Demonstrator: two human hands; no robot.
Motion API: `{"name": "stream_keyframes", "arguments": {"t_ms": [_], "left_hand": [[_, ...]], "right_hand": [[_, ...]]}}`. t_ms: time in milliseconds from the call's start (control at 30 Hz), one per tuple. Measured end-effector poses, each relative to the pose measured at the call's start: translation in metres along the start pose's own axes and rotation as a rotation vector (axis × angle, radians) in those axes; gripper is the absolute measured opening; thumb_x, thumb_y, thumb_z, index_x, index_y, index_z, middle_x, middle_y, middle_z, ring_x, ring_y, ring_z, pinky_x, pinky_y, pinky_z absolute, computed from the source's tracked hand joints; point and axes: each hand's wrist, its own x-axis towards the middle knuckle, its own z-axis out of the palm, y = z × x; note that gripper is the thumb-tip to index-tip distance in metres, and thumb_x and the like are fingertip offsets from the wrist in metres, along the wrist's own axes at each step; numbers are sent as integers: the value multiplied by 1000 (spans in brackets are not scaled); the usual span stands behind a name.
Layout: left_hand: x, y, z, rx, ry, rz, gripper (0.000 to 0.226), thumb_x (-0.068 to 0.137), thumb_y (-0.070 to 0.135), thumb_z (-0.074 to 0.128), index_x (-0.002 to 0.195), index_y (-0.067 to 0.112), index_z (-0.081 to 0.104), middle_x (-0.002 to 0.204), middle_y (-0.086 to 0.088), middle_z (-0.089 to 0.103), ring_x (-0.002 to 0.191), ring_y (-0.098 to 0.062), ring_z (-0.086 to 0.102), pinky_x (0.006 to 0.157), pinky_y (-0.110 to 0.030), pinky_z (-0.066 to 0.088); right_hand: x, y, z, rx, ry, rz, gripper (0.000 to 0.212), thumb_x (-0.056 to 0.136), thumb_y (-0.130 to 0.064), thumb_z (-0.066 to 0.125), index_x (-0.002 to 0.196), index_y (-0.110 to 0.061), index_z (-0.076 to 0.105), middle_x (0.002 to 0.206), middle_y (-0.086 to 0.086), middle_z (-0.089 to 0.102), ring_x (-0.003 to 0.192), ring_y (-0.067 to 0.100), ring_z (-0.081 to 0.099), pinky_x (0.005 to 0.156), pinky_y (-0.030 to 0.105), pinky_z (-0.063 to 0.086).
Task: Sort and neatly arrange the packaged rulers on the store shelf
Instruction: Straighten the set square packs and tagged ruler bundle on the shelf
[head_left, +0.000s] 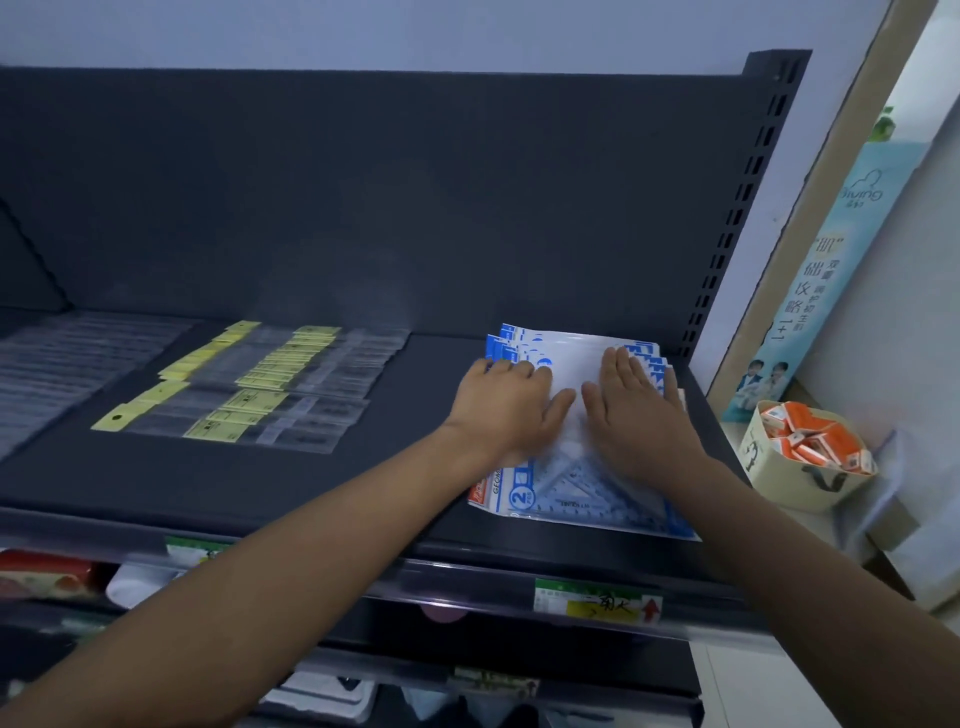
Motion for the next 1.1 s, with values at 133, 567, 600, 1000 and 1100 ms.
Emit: {"name": "stream_keyframes", "arguments": {"t_ms": [133, 567, 600, 1000, 1100], "left_hand": [[-5, -47, -11, 4, -12, -56, 46, 100, 44, 28, 128, 15, 53, 130, -6, 57, 119, -28, 51, 100, -38, 32], [-58, -302, -57, -435, -482, -31, 45, 62, 13, 88, 88, 20, 52, 85, 6, 50, 78, -16, 48, 72, -31, 41], [-62, -316, -58, -461, -548, -28, 47, 58, 16, 92, 87, 18, 55, 84, 7, 51, 76, -14, 48, 72, -31, 42], [-72, -367, -54, -242, -670, 161, 72, 42, 47, 93, 103, 35, 58, 97, 18, 59, 80, 0, 55, 66, -26, 51], [-73, -368, -52, -277, -691, 164, 66, 44, 43, 94, 98, 34, 58, 87, 15, 64, 73, -1, 59, 64, -32, 56]], "right_hand": [[10, -38, -9, -21, 58, -123, 58, 102, -37, 15, 151, -5, 6, 160, 9, 10, 147, 18, 8, 119, 40, 3], [55, -230, 10, 255, -262, -416, 62, 62, -60, 78, 108, -22, 62, 94, -14, 56, 86, 9, 54, 70, 25, 45], [59, -242, 12, 247, -282, -420, 59, 60, -60, 79, 102, -23, 63, 88, -16, 55, 81, 6, 53, 65, 23, 43], [74, -303, 10, 44, -515, -273, 92, 21, -77, 75, 100, -34, 53, 97, -19, 53, 89, 7, 53, 81, 34, 52], [70, -310, 9, 8, -558, -254, 71, 30, -67, 83, 86, -32, 56, 90, -15, 58, 80, 7, 54, 72, 33, 53]]}}
